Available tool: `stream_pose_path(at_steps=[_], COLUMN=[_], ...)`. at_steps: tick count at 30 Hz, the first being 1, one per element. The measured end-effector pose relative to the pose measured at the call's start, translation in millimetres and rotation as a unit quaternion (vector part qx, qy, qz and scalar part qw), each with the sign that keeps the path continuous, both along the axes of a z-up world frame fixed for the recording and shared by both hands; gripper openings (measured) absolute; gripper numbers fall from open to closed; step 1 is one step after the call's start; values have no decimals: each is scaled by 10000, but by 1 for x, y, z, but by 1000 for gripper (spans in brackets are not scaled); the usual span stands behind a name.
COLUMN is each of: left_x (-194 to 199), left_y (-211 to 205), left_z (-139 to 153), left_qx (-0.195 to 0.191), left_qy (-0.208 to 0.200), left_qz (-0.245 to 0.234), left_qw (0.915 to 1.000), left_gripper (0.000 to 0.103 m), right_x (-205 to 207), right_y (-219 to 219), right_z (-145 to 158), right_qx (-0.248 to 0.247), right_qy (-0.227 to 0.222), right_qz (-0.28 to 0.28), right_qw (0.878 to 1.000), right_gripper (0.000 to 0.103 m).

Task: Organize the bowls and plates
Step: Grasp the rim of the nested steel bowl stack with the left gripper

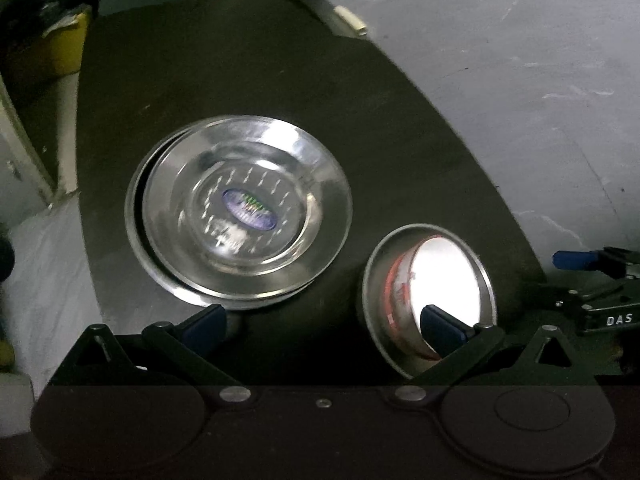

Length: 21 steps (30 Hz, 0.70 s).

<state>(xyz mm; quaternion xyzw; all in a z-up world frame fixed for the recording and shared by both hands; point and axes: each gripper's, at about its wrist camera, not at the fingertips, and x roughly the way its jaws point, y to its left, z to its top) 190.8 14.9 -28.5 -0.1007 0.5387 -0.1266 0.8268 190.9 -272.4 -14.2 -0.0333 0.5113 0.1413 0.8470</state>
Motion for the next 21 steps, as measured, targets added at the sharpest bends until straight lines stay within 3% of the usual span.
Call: stream_pose_path(at_steps=[15,21], left_x=[5,6], left_y=[-15,-26], left_z=[-8,-14], left_qx=[420,867], left_qy=[153,251], left_qz=[100,80], left_qw=[9990,9959], left_gripper=[102,102], right_x=[10,12], right_y=[1,18], right_z=[-10,-16], right_qx=[-59,-319], right_qy=[204,245], right_qz=[315,684], right_qw=[9993,9968], right_gripper=[103,103])
